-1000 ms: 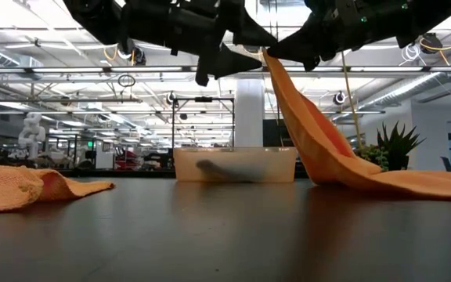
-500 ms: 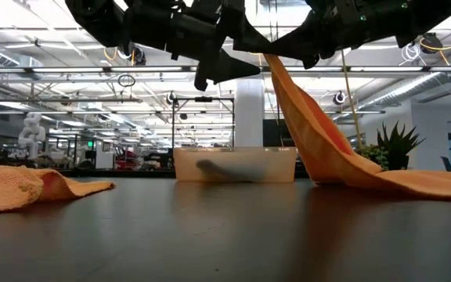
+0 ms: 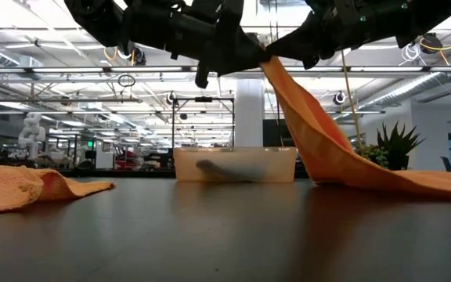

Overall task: Fold microfiber towels
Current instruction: Fold the orange microfiber towel

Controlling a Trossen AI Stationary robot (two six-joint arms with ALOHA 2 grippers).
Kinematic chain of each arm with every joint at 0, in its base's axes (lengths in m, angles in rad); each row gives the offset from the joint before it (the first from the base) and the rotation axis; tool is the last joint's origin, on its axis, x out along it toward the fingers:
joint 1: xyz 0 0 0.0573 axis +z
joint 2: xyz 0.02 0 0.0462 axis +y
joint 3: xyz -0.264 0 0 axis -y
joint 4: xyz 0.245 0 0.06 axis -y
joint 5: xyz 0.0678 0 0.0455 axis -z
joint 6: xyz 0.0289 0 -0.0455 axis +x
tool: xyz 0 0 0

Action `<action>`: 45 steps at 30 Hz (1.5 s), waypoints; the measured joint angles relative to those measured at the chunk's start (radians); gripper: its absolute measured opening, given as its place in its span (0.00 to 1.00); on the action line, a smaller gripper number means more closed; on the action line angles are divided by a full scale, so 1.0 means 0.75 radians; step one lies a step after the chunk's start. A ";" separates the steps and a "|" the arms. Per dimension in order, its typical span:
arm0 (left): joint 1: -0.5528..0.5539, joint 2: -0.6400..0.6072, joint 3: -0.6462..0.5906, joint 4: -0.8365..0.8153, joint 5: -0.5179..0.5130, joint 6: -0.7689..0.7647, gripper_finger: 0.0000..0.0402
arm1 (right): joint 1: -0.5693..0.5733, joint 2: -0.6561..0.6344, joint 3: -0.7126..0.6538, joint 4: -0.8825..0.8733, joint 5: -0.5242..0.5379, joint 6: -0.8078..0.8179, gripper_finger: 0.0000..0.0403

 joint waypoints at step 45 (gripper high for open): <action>-0.099 -0.430 -0.002 -0.552 -0.073 0.220 0.00 | 0.085 0.041 -0.001 -0.110 0.013 0.069 0.46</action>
